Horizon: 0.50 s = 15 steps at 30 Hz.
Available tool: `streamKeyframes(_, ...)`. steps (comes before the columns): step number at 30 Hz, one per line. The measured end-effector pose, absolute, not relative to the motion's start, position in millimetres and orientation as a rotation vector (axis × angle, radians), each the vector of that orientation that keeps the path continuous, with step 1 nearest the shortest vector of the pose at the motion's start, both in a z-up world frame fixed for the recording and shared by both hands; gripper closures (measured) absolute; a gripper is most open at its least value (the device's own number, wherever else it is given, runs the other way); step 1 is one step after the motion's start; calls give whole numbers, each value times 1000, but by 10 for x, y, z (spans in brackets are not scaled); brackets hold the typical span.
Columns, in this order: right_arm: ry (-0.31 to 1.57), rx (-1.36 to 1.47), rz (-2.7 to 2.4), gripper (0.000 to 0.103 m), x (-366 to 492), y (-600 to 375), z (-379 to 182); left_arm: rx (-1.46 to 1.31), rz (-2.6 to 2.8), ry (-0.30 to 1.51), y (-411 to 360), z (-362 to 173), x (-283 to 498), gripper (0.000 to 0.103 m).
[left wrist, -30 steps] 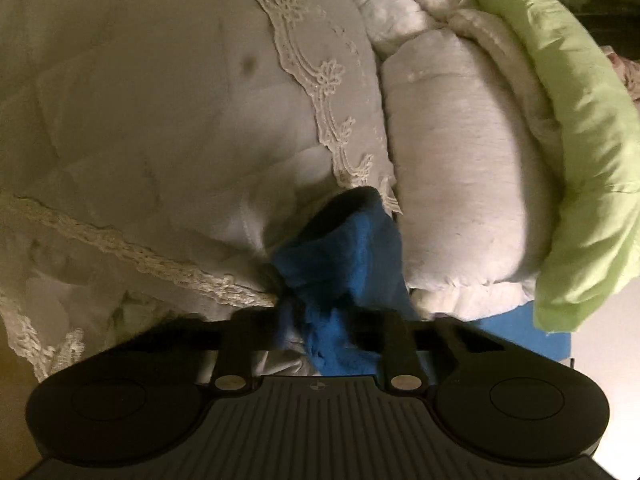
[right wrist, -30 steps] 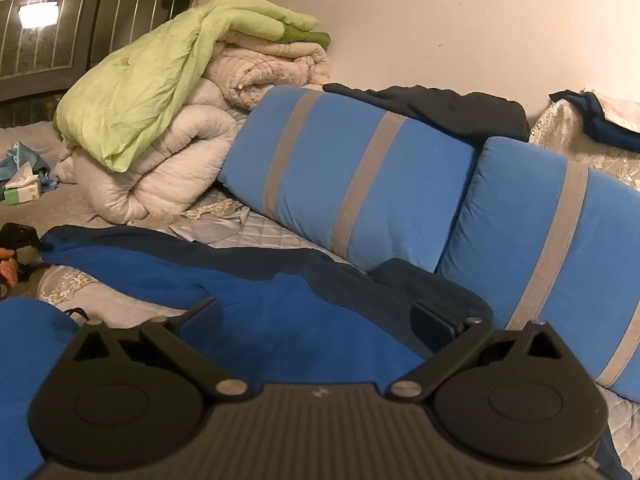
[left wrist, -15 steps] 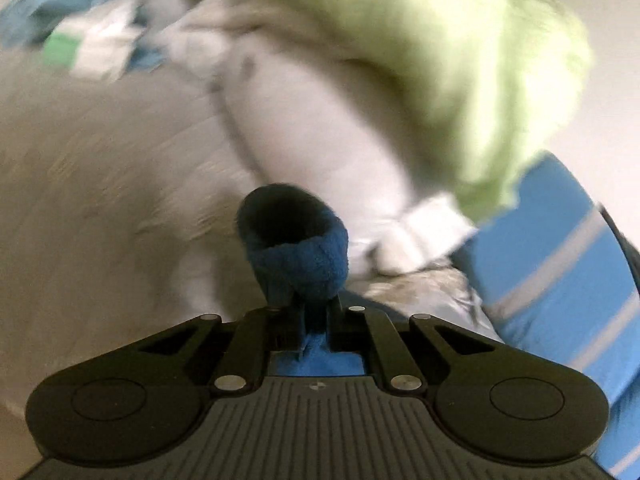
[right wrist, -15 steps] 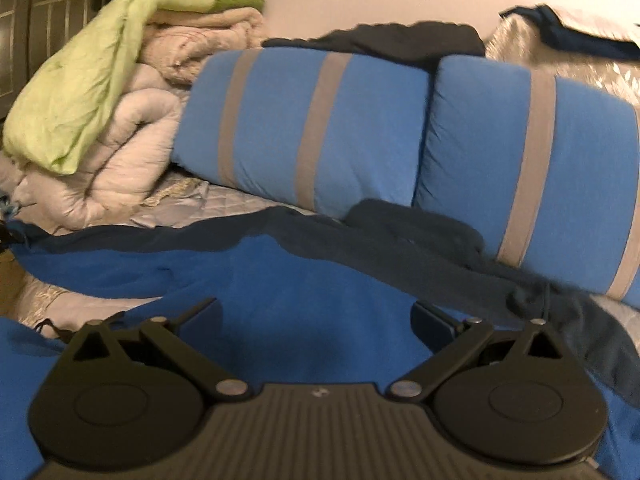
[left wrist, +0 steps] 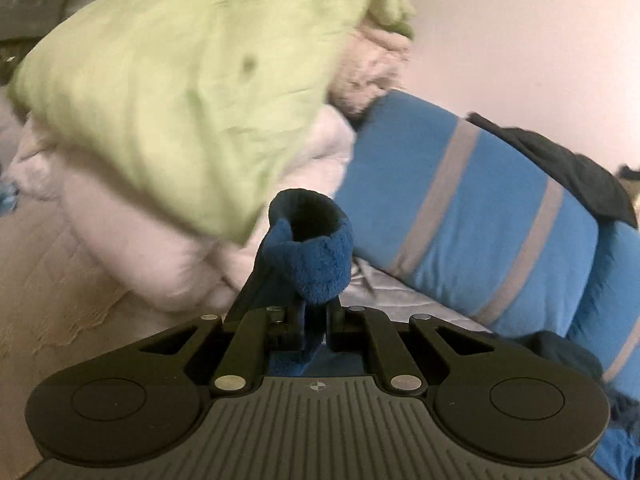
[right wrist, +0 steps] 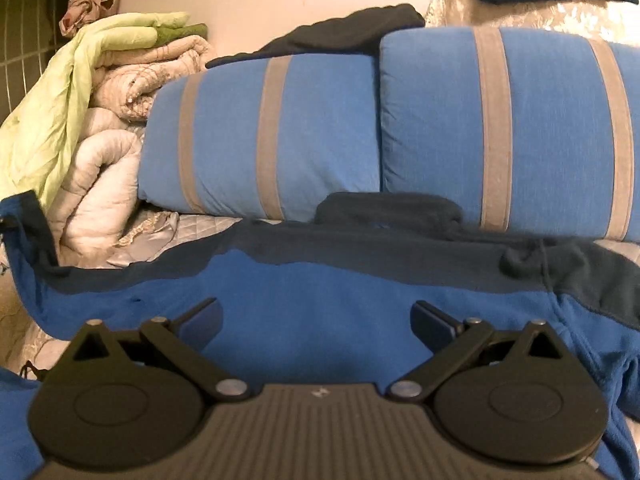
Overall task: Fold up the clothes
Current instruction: 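Grasp the navy sleeve cuff with the left gripper and lift it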
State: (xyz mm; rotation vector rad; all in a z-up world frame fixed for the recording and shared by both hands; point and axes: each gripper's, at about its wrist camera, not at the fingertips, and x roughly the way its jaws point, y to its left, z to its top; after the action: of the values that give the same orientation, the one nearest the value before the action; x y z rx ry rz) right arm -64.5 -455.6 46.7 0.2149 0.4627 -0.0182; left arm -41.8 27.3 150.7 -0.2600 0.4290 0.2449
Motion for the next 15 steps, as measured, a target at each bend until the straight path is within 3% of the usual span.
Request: streamKeyframes(15, 532, 215, -50, 0, -577, -4577, 361, -125, 48, 481, -668, 1628, 92, 95)
